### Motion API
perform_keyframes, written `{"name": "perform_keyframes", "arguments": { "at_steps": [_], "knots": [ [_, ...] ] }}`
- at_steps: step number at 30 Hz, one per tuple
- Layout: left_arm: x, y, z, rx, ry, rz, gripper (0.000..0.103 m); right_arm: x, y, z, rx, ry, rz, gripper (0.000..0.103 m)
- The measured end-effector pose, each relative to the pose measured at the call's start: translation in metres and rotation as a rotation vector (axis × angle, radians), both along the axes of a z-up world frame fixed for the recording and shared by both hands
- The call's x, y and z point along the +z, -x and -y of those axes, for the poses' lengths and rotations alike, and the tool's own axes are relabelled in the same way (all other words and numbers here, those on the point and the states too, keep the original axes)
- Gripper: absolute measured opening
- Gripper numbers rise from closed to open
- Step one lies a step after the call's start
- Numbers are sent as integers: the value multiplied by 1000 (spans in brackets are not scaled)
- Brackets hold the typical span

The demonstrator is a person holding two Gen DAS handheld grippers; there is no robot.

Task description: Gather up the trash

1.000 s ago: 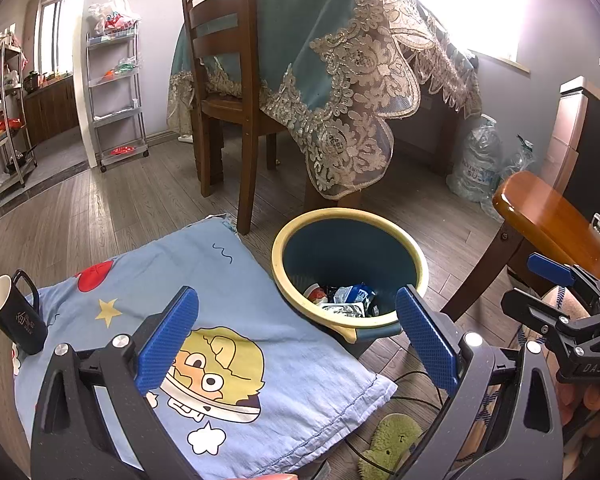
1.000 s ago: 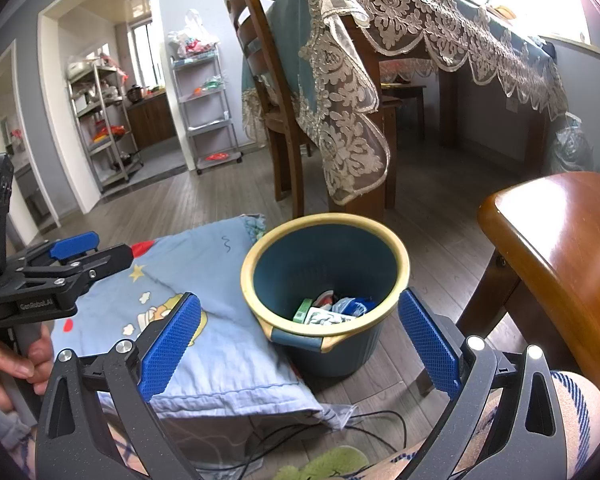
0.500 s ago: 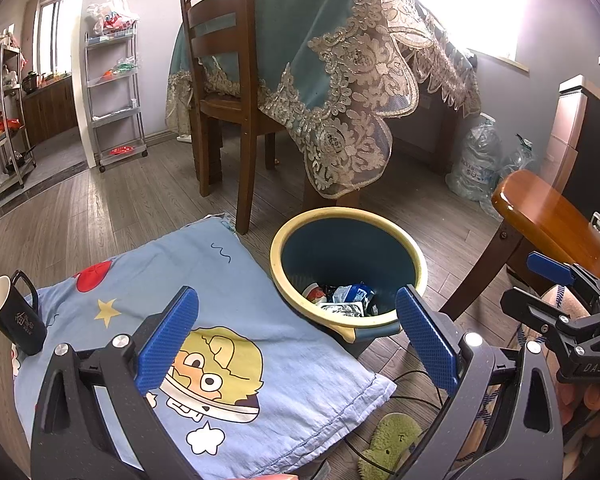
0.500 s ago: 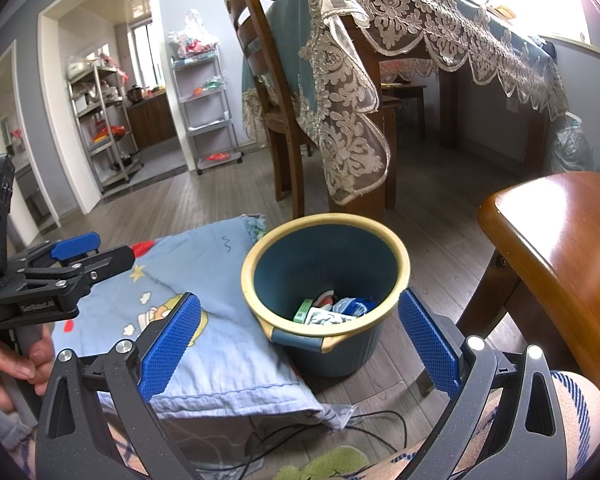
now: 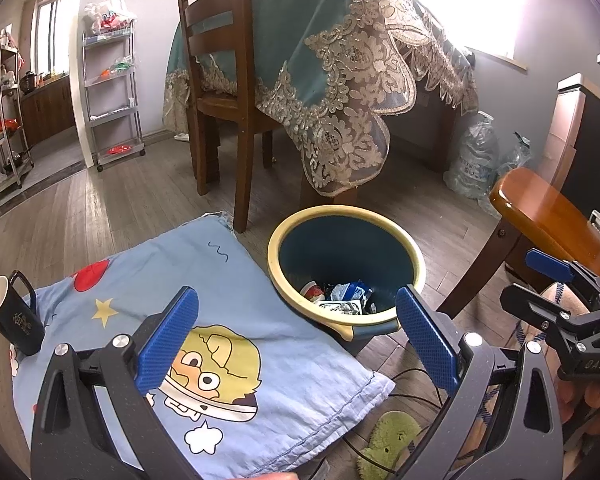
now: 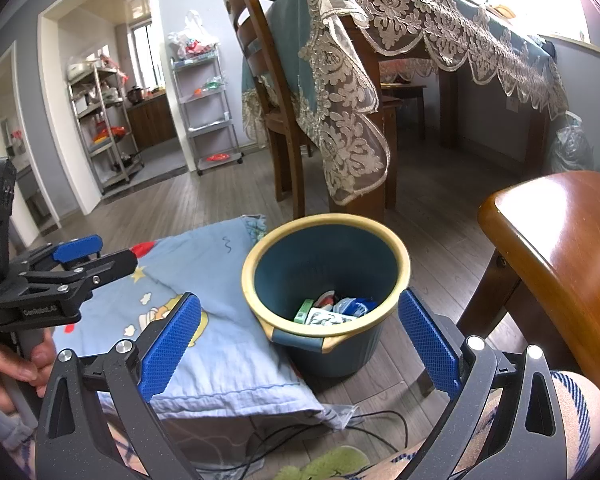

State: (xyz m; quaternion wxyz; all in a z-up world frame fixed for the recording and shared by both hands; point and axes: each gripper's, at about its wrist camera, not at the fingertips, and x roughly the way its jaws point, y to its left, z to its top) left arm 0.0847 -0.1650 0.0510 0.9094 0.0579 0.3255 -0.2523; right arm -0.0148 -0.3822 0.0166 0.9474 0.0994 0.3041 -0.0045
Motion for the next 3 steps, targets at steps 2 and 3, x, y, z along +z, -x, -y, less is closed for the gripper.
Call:
{"name": "perform_keyframes", "arguments": {
  "at_steps": [2, 3],
  "knots": [
    [0, 0, 0, 1, -2, -2, 97, 0, 0, 0, 0, -1, 1, 98],
    [0, -1, -1, 3, -4, -4, 97, 0, 0, 0, 0, -1, 1, 98]
  ]
}}
